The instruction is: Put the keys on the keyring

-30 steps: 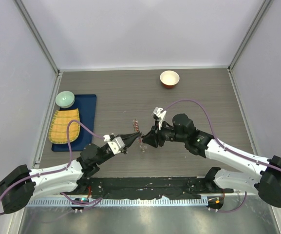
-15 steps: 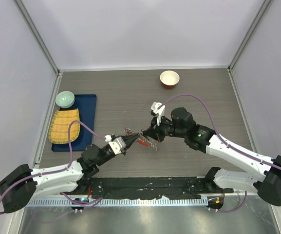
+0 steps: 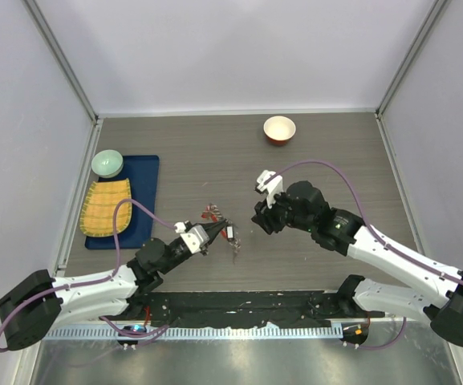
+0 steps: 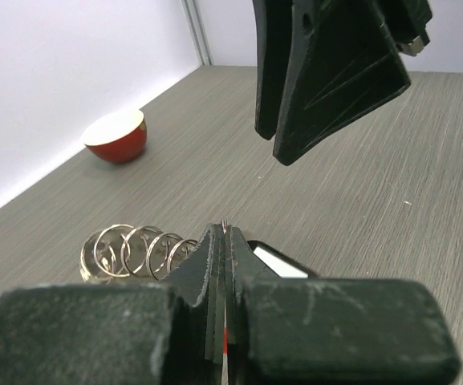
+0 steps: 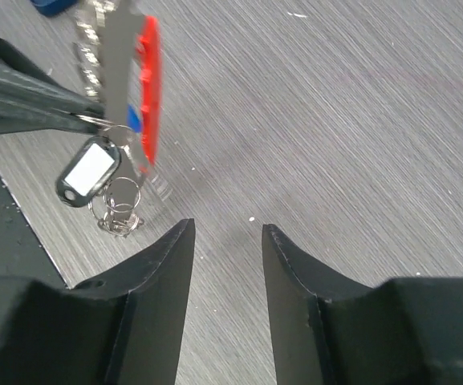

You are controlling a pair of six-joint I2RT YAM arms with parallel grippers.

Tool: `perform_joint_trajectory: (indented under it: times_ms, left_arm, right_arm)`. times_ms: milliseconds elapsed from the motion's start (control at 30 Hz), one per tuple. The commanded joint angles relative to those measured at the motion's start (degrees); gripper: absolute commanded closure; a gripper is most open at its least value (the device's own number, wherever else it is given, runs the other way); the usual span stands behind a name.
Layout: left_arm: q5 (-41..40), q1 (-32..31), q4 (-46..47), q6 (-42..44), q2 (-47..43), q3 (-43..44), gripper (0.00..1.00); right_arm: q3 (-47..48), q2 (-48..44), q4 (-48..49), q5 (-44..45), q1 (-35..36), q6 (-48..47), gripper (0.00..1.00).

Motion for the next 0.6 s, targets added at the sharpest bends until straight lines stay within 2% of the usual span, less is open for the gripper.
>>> perform_joint_trajectory:
  times_ms: [0, 167, 333, 567]
  left_arm:
    - [-0.2, 0.1, 4.8, 0.0, 0.1, 0.9, 1.0]
    - [-0.1, 0.1, 4.7, -0.6, 0.2, 1.2, 1.0]
    - [3.6, 0.1, 6.4, -1.0, -0.4, 0.5, 1.0]
    - [7.7, 0.1, 7.1, -1.9, -1.4, 0.5, 1.0]
  right_arm:
    - [-2.4, -3.0, 9.6, -4.6, 0.0, 0.0, 0.53]
    - [-5.2, -1.7, 19.4, -11.9, 0.0, 2.7, 0.49]
    - [-9.7, -2.6, 27.6, -13.5, 0.0, 0.2, 0.51]
    - [-11.8, -2.0, 32.0, -19.6, -0.1, -4.9, 0.55]
